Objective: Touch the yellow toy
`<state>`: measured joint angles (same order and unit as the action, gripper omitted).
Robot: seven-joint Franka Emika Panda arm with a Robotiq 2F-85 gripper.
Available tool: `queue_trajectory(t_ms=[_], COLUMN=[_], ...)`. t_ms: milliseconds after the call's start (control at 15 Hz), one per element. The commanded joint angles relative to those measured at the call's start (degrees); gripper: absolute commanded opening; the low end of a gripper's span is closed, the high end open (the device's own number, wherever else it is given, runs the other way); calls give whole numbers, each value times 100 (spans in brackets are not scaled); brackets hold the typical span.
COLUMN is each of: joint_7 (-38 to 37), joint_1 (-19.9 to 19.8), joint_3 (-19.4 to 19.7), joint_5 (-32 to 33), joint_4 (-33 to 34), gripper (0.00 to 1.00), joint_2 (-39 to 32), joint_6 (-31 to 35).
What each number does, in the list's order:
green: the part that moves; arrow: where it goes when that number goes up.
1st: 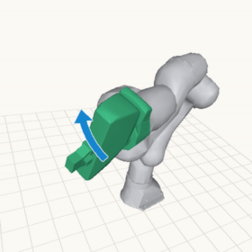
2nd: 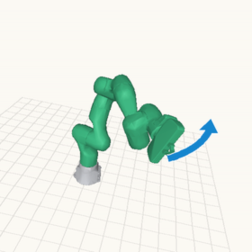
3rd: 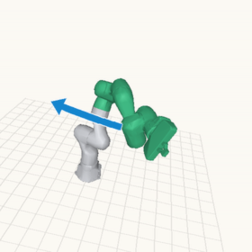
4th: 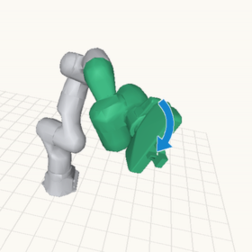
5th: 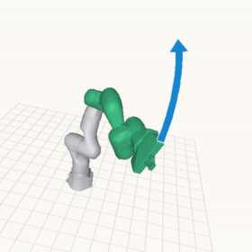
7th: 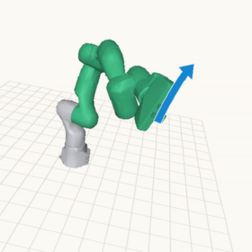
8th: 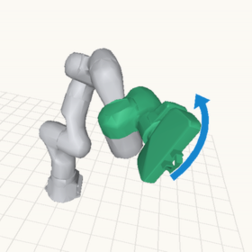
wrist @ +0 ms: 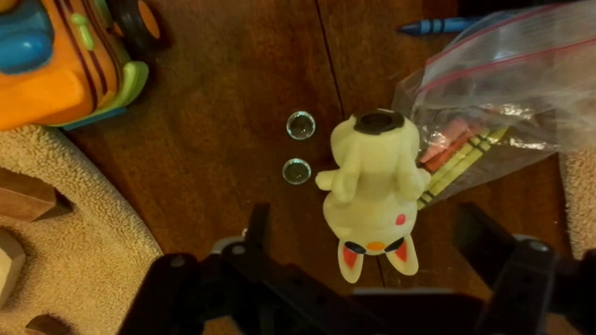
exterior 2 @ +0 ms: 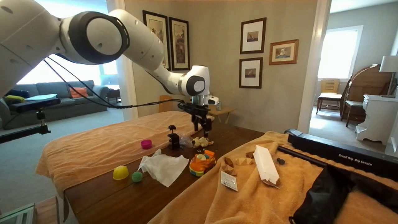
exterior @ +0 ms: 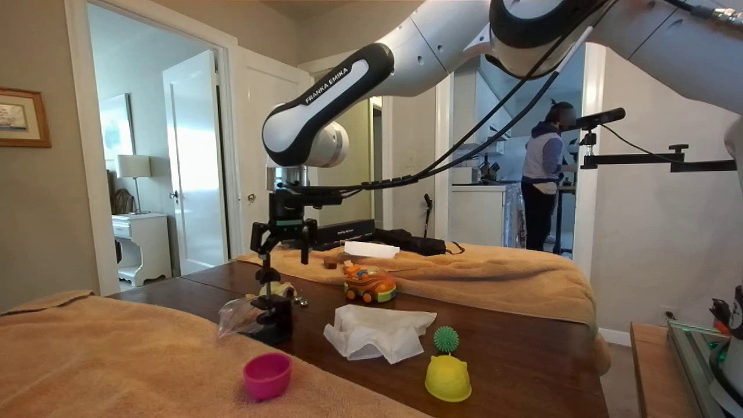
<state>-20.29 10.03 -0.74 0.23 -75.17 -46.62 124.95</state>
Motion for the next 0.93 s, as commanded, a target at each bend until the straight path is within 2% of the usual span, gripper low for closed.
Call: queue_trajectory(t_ms=[0,867], joint_7=[16,393], joint_1=[119,209], joint_3=[84,105], joint_5=[70,128], joint_4=[766,1763], gripper=[100,100], joint_2=[-511,-1371], joint_6=[-330,-267])
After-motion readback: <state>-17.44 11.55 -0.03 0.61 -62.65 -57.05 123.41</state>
